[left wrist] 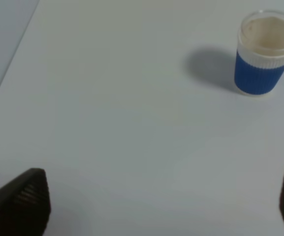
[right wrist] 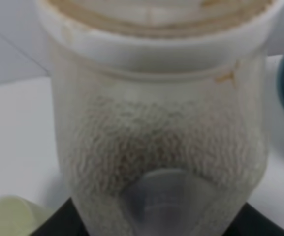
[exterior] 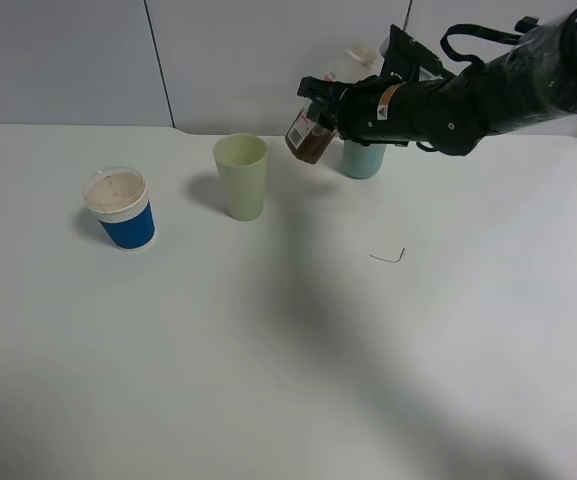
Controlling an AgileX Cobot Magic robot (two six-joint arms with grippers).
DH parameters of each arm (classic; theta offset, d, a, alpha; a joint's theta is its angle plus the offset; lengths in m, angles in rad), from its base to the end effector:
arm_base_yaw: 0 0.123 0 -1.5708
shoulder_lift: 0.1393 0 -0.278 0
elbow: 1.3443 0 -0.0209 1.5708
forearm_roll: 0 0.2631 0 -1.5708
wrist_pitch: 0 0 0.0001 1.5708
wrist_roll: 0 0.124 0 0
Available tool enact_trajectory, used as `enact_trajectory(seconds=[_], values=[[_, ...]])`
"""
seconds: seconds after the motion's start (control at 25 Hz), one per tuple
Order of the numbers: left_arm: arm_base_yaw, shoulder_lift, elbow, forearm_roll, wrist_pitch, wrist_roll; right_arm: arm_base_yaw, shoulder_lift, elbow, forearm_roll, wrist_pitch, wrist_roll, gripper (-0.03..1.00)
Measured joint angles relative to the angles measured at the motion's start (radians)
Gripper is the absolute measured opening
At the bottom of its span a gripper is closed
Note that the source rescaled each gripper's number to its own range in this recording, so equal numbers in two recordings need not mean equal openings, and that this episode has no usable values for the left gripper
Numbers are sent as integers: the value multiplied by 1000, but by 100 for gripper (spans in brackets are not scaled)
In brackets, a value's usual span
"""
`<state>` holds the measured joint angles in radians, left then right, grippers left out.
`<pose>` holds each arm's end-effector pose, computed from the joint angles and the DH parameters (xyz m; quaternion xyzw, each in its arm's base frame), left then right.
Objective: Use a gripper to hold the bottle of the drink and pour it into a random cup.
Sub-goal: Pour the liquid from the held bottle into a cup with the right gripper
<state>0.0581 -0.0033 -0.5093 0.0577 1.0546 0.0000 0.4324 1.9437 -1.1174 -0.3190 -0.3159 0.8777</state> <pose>0.0408 0.0086 0.2720 -0.0258 0.8476 0.0442 0.5282 0.4094 0.2022 0.1511 0.0333 0.8426 0.2944 0.4497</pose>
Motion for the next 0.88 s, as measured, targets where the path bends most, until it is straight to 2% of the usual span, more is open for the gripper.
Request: enact_trajectory(seconds=[0.28, 0.88], values=[[0, 0, 0, 1, 0, 0, 0, 50, -1, -17, -143, 200, 2], [0, 0, 0, 1, 0, 0, -26, 62, -2, -56, -267, 392, 2]])
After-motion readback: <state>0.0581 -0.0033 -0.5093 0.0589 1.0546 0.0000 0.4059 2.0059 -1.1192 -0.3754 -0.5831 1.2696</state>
